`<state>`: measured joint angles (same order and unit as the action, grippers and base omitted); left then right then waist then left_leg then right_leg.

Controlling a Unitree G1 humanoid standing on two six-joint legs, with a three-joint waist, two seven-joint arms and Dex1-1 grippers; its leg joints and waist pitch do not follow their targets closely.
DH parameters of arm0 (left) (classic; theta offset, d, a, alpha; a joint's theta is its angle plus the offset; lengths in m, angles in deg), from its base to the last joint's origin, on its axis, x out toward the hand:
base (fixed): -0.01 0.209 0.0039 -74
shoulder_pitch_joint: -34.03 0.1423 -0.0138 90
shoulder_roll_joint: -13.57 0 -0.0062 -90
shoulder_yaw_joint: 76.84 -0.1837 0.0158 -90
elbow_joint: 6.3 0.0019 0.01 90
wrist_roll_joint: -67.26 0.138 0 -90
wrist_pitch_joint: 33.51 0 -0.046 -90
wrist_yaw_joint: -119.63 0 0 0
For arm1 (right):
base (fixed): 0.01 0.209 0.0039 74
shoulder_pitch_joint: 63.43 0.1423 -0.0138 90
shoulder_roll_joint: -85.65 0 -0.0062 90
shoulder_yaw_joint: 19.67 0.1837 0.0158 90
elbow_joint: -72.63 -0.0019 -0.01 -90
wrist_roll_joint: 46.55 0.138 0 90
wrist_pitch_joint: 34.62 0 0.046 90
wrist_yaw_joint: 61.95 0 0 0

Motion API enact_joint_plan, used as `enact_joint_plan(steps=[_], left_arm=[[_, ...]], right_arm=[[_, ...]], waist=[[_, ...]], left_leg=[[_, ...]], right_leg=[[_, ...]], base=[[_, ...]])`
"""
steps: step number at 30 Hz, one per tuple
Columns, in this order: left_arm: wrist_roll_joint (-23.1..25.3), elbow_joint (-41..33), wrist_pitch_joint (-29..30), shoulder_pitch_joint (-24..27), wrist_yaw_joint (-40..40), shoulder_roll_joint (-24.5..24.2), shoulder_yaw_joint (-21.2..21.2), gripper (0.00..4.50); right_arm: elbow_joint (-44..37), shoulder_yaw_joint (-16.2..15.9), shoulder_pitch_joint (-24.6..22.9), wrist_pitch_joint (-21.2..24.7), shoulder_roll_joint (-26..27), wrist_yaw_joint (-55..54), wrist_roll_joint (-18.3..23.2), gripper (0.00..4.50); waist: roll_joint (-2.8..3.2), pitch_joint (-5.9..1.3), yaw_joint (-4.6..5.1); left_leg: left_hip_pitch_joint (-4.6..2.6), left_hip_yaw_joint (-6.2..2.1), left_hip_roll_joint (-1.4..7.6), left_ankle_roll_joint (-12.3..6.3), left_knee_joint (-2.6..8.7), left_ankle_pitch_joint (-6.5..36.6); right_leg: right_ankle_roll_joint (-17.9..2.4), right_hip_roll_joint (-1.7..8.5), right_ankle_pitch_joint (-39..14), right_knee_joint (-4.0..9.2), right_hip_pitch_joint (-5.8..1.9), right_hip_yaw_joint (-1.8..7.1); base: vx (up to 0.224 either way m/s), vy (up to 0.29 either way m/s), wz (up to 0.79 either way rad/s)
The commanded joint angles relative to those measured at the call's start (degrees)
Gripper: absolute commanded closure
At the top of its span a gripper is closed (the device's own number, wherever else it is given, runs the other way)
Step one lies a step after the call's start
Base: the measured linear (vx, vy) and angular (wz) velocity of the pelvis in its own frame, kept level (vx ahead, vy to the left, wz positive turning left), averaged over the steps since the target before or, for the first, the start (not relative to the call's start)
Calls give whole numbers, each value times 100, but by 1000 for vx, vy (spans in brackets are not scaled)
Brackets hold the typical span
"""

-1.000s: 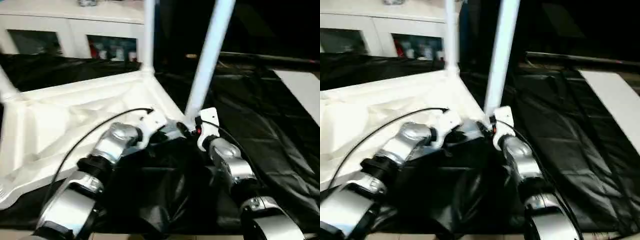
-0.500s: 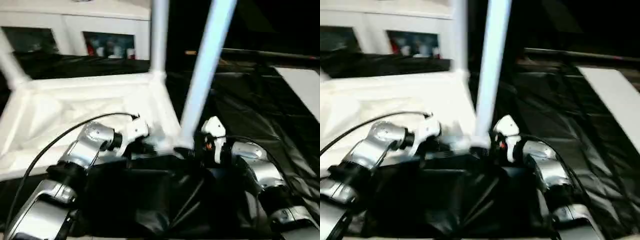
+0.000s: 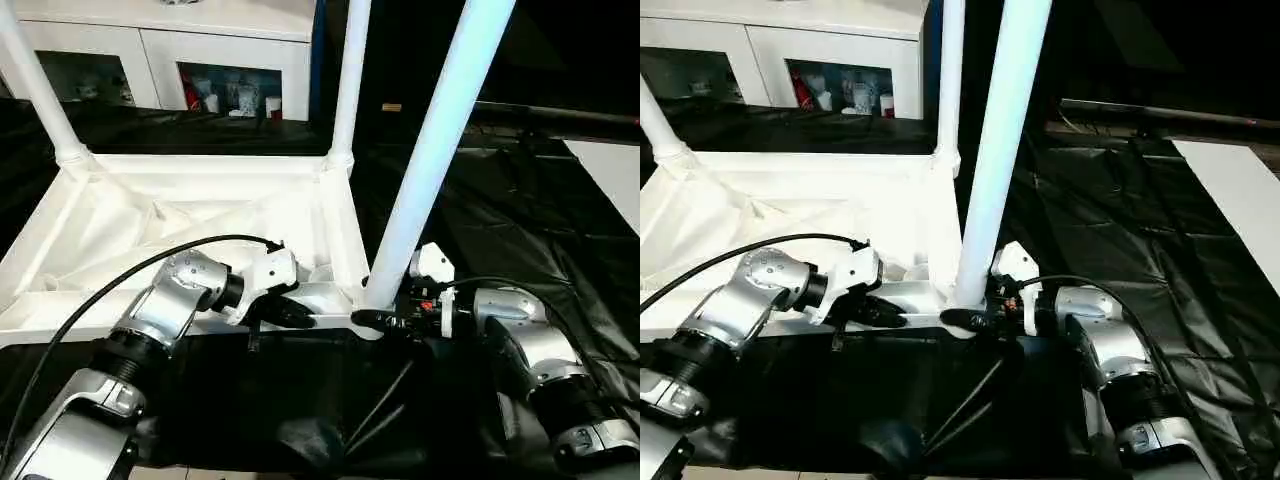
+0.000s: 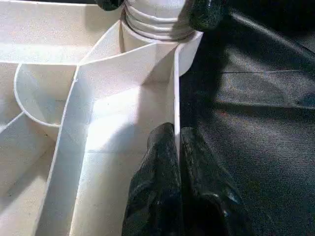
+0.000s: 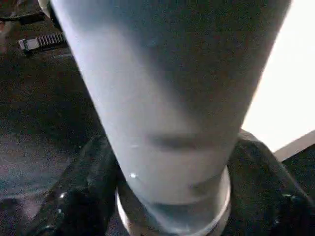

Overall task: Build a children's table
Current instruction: Rotate leg to tighten

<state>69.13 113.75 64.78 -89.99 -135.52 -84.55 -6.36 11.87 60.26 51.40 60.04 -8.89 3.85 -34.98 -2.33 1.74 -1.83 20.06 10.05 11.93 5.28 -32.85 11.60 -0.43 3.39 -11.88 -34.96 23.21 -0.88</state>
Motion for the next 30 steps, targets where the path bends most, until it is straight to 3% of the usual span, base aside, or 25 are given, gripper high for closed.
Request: enact_joint_plan(steps=[1,9,10,11,13,16,21,23,27,29,30], left_arm=[[-19,32,75,131,-139,20,-175,450],[30,149,165,116,88,91,-117,450],[169,408,258,9,666,260,-14,450],[195,468,271,-17,790,298,9,450],[330,853,329,-199,1596,554,165,450],[360,1103,487,-342,2125,778,281,450],[250,1596,776,-658,3090,1366,564,450],[306,1733,728,-722,3247,1442,543,450],[529,2001,594,-834,3347,1482,409,450],[573,2019,560,-850,3319,1438,377,450],[577,2028,554,-856,3322,1434,374,450]], right_arm=[[-160,-93,-52,67,-70,114,1,176],[78,-32,-22,96,63,-334,-188,193],[508,115,97,44,306,-1210,-396,193],[593,150,122,50,358,-1385,-423,193],[1023,330,235,105,659,-2319,-533,193],[1266,448,308,193,930,-3052,-584,193],[1836,982,653,530,1670,-5117,-455,193],[1930,1054,743,537,1818,-5376,-422,193],[2015,788,890,222,1961,-5298,-702,193],[1848,799,840,-29,1973,-4833,-564,193],[1827,813,833,-62,1980,-4782,-534,159]], waist=[[-9,-271,14],[-9,-271,11],[-6,-242,29],[4,-227,35],[11,-213,61],[-16,-209,84],[4,-222,122],[33,-230,137],[33,-242,122],[12,-236,114],[9,-240,103]], left_leg=[[1,41,97,-439,302,542],[-3,42,93,-454,298,542],[-11,47,100,-359,316,722],[-22,48,92,-289,323,829],[-51,5,89,15,358,1299],[-29,-13,86,82,374,1456],[-22,-28,61,154,380,1494],[-11,-25,49,119,373,1440],[-3,-5,53,9,362,1388],[10,-4,56,-34,365,1386],[8,0,57,-68,357,1370]], right_leg=[[-1496,299,112,323,-330,162],[-1516,298,85,323,-332,156],[-1470,306,-271,366,-295,156],[-1438,312,-512,394,-275,157],[-1185,326,-1560,473,-256,154],[-969,317,-1861,502,-237,169],[-901,302,-1790,505,-217,164],[-917,302,-1635,499,-216,176],[-949,308,-1395,505,-222,174],[-935,310,-1389,505,-238,170],[-936,314,-1391,506,-238,175]], base=[[0,0,0],[0,0,0],[0,0,0],[0,0,0],[0,0,0],[-18,2,-1],[0,0,0],[0,0,0],[0,0,0],[0,0,0],[0,0,0]])
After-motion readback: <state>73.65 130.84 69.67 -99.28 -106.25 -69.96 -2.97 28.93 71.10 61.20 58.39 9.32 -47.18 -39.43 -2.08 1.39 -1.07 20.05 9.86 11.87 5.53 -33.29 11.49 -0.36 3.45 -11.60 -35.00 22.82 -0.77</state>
